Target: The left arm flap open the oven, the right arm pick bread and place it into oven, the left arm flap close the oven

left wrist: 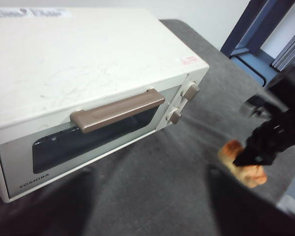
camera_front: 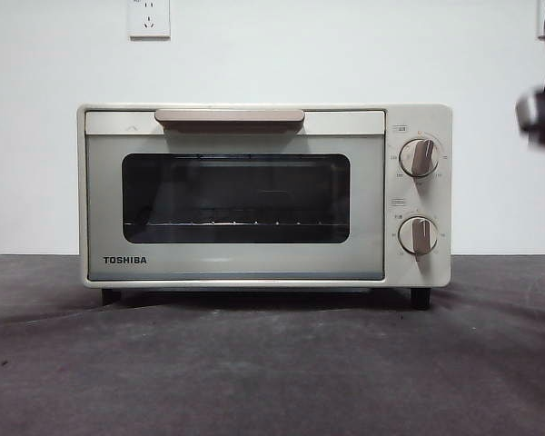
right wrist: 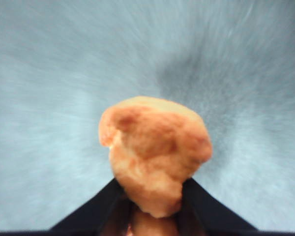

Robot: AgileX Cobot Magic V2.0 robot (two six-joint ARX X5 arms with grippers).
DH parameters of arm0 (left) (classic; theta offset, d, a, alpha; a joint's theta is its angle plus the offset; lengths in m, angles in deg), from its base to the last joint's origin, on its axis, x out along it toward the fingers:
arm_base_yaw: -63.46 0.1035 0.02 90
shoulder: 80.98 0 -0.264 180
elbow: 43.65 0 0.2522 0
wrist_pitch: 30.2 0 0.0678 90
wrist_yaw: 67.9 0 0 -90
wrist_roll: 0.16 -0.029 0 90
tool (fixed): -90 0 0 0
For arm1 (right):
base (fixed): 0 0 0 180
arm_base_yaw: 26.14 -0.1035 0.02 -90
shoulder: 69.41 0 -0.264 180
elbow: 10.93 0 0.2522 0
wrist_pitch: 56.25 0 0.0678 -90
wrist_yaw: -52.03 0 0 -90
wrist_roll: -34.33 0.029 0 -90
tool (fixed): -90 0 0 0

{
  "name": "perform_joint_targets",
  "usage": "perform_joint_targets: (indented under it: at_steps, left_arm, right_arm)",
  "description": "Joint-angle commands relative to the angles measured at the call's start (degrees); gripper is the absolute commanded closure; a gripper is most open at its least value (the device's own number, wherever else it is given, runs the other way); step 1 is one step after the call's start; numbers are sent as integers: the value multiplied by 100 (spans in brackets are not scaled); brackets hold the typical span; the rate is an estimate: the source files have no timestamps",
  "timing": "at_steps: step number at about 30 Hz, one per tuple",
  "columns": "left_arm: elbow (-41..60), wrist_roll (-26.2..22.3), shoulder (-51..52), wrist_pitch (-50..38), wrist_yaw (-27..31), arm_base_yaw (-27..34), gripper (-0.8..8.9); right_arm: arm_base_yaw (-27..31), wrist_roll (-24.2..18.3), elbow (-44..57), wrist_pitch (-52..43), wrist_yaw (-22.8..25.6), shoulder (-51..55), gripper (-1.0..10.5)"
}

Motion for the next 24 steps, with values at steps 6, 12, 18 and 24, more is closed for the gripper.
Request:
perform_joint_targets:
  at_steps: [6, 12, 18, 24]
  left_arm:
    - [-629, -103, -811, -111, 39, -278, 805]
    - [-1145, -586, -1777, -109, 42, -577, 804]
    - [-1351, -1038, -2610, -470, 275, -863, 804]
    - [-1351, -1082, -3152, -964, 345, -929, 804]
  right_arm:
    - [-22, 63, -155, 236, -452, 1532, 848]
    - [-22, 240, -155, 98, -1119, 2889, 848]
    - [-22, 826, -155, -201, -1639, 3993, 848]
    - [-22, 957, -155, -286, -1644, 4616, 848]
